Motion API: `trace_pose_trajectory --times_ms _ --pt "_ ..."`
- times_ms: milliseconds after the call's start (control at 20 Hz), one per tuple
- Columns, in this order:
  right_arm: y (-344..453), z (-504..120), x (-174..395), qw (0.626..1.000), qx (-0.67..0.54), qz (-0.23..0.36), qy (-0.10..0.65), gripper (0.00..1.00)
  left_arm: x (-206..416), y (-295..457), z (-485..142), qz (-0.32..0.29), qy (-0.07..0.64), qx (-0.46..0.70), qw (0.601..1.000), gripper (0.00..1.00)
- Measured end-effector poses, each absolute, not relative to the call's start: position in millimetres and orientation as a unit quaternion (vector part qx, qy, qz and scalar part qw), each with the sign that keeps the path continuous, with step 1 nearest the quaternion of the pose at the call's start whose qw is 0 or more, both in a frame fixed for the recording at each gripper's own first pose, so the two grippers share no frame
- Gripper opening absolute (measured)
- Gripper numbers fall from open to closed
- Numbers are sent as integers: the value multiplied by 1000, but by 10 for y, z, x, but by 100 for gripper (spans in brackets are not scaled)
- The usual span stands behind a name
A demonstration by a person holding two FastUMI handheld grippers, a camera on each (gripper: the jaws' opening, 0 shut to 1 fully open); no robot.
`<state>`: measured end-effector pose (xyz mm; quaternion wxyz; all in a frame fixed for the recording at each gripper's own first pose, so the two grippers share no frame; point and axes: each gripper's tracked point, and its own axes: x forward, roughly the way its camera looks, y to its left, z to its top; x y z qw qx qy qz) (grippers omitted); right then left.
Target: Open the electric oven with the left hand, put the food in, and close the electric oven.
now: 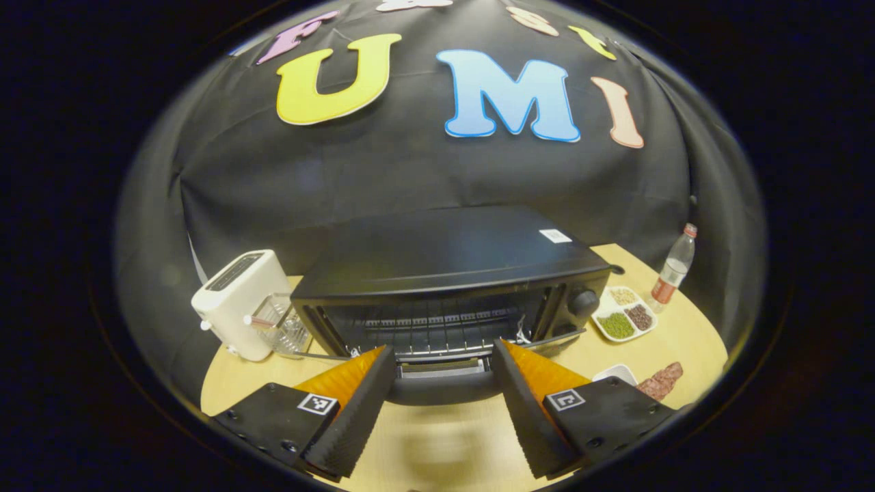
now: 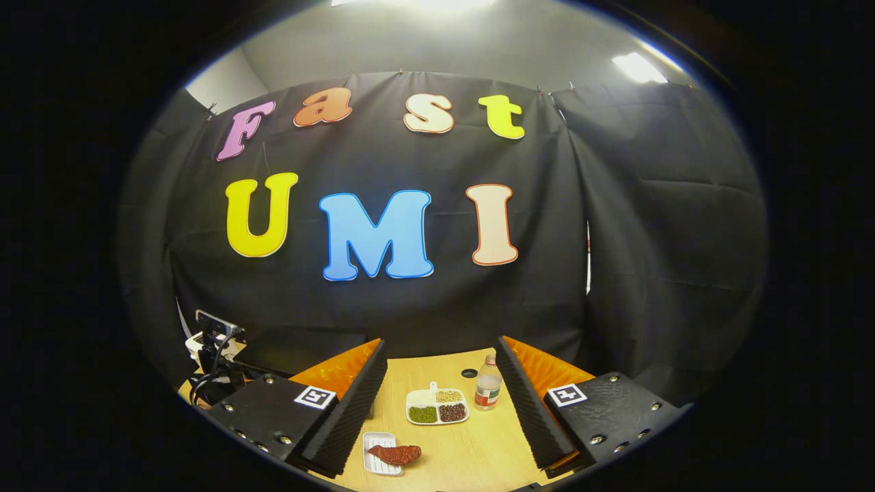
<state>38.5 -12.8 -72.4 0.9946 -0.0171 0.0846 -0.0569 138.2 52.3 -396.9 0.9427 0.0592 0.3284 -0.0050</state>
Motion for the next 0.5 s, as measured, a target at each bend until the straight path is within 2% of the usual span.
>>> trace_pose_trajectory --times_ms 500 --pt "21 -754 363 995 -26 -41 89 97 1012 507 -4172 -8 347 76 935 99"
